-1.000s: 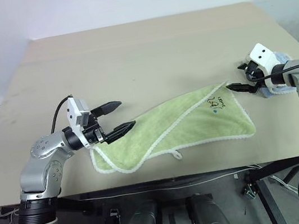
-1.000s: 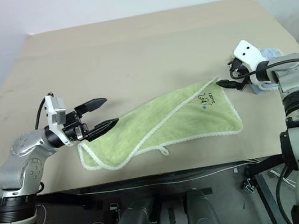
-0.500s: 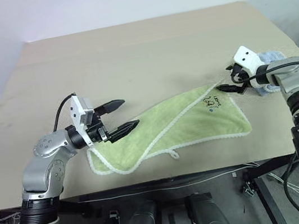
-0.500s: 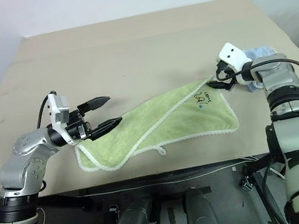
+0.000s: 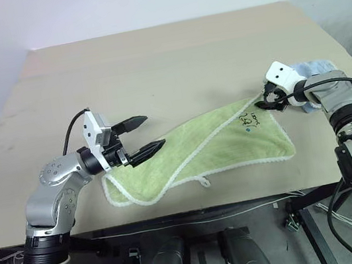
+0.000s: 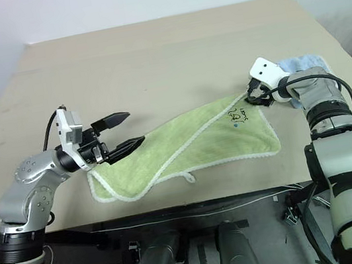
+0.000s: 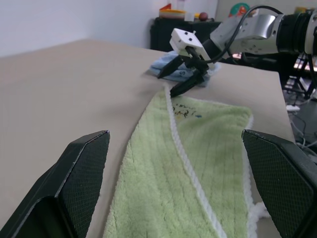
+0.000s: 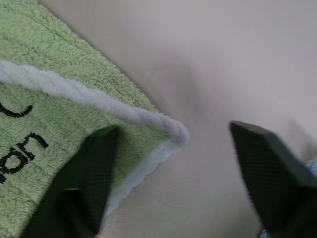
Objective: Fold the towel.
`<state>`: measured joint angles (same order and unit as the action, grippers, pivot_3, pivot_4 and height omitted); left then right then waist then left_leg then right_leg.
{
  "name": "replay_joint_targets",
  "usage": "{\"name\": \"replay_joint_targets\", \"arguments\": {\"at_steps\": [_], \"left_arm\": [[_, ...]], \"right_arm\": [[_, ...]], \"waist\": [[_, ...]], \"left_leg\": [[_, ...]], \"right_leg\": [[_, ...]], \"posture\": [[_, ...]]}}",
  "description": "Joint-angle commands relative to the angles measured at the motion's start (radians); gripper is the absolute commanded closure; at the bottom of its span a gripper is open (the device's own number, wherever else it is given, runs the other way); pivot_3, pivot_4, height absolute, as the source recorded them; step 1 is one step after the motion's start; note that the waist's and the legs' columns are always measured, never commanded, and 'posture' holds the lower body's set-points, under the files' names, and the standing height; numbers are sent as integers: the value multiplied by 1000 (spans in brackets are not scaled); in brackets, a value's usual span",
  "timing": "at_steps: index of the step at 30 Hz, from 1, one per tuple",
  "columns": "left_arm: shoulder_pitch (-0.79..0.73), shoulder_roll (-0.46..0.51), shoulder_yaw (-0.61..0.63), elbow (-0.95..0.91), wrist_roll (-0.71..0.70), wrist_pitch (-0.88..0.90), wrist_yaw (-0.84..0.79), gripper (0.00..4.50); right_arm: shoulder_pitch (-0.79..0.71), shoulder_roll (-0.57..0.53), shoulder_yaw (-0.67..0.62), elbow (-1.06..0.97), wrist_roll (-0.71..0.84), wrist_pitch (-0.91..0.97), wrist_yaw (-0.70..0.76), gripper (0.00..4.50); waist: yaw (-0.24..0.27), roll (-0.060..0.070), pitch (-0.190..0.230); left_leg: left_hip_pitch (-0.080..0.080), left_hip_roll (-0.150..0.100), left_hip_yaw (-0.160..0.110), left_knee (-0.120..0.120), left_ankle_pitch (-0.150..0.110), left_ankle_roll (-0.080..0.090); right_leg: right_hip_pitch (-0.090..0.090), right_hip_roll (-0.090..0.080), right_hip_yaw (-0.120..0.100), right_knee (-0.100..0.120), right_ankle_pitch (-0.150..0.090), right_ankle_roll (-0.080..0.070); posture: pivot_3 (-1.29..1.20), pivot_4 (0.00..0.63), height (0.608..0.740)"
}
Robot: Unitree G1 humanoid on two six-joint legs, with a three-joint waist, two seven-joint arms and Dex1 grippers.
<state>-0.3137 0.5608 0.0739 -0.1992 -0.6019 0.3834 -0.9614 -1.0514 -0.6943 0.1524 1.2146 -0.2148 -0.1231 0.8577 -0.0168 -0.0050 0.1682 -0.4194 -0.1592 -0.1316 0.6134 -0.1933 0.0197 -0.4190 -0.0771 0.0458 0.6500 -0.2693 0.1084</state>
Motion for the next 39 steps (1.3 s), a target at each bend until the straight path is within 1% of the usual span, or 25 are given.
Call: {"name": "replay_joint_targets", "arguments": {"at_steps": [1, 5, 11, 13, 15, 17, 19, 21, 24, 27, 29, 33, 36, 39], "left_arm": [[9, -1, 33, -10, -12, -25, -5, 0], [20, 0, 26, 4, 2, -49, -17, 0], [21, -4, 22, 6, 1, -54, -19, 0], [22, -3, 20, 5, 5, -56, -19, 0], [23, -1, 20, 3, 7, -55, -19, 0], [24, 1, 26, -2, 0, -50, -14, 0], [20, 3, 36, -2, -3, -49, -6, 0], [8, 1, 46, 5, -4, -49, 10, 0], [-25, -23, 52, 11, 6, -70, 47, 0], [-39, -34, 42, 10, 18, -84, 57, 0], [-51, -47, 35, 23, 37, -104, 72, 0], [-73, -87, 14, 46, 81, -153, 95, 0], [-97, -133, -14, 21, 86, -149, 127, 0], [-107, -154, -35, -15, 75, -118, 138, 0]], "right_arm": [[-36, -11, -7, -2, -4, -37, 8, 2267], [-34, -14, -11, 2, -7, -48, 4, 3592], [-33, -9, 1, 10, -21, -54, 5, 3592], [-33, -10, -1, 11, -23, -56, 1, 3970], [-33, -12, 1, 10, -28, -58, 3, 4475], [-32, -15, -1, 8, -27, -61, 8, 4475], [-26, -25, -11, -1, -14, -64, 48, 4475], [-29, -38, -32, -14, 13, -43, 103, 4475], [-40, -60, -89, -62, 94, 20, 225, 4475], [-31, -71, -156, -186, 199, 130, 339, 4475], [-10, -65, -194, -296, 259, 211, 357, 4475], [13, -28, -249, -451, 324, 342, 262, 4475], [5, 32, -271, -556, 325, 454, 86, 4475], [14, 79, -282, -678, 343, 534, -9, 4475]], "waist": [[0, 0, 0], [1, 0, 0], [1, 0, 0], [0, 0, 0], [0, 0, 0], [0, 0, 0], [1, 0, 0], [1, 0, 0], [4, 0, 0], [2, 0, 0], [-1, 0, 0], [1, 0, 0], [5, 0, 0], [6, 0, 0]], "left_leg": [[0, 0, 0, 0, 0, 0], [0, 0, 0, 0, 0, 0], [0, 0, 0, 0, 0, 0], [0, 0, 0, 0, 0, 0], [0, 0, 0, 0, 0, 0], [0, 0, 0, 0, 0, 0], [0, 0, 0, 0, 0, 0], [0, 0, 0, 0, 0, 0], [0, 0, 0, 0, 0, 0], [0, 0, 0, 1, -1, 2], [0, 0, 0, 0, -1, 2], [0, 0, 0, 0, -1, 2], [0, 0, 0, 1, -2, 3], [-1, 0, 0, 1, -2, 3]], "right_leg": [[0, 0, 0, 0, 0, 0], [0, 0, 0, 0, 0, 0], [0, 0, 0, 0, 0, 0], [0, 0, 0, 0, 0, 0], [0, 0, 0, 0, 0, 0], [0, 0, 0, 0, 0, 0], [0, 0, 0, 0, 0, 0], [0, 0, 0, 0, 0, 0], [0, 0, 0, 0, 0, 0], [1, 0, 0, 0, 0, 0], [0, 0, 0, 0, 0, 0], [0, 0, 0, 1, 0, 0], [0, 0, 0, 1, 0, 0], [-1, 0, 0, 1, 0, 0]], "posture": [[0, 150, 740], [0, 150, 740], [0, 150, 740], [0, 150, 740], [0, 150, 740], [0, 150, 740], [0, 150, 740], [0, 150, 740], [0, 150, 740], [0, 150, 740], [0, 150, 740], [0, 150, 740], [0, 150, 740], [0, 150, 740]]}}
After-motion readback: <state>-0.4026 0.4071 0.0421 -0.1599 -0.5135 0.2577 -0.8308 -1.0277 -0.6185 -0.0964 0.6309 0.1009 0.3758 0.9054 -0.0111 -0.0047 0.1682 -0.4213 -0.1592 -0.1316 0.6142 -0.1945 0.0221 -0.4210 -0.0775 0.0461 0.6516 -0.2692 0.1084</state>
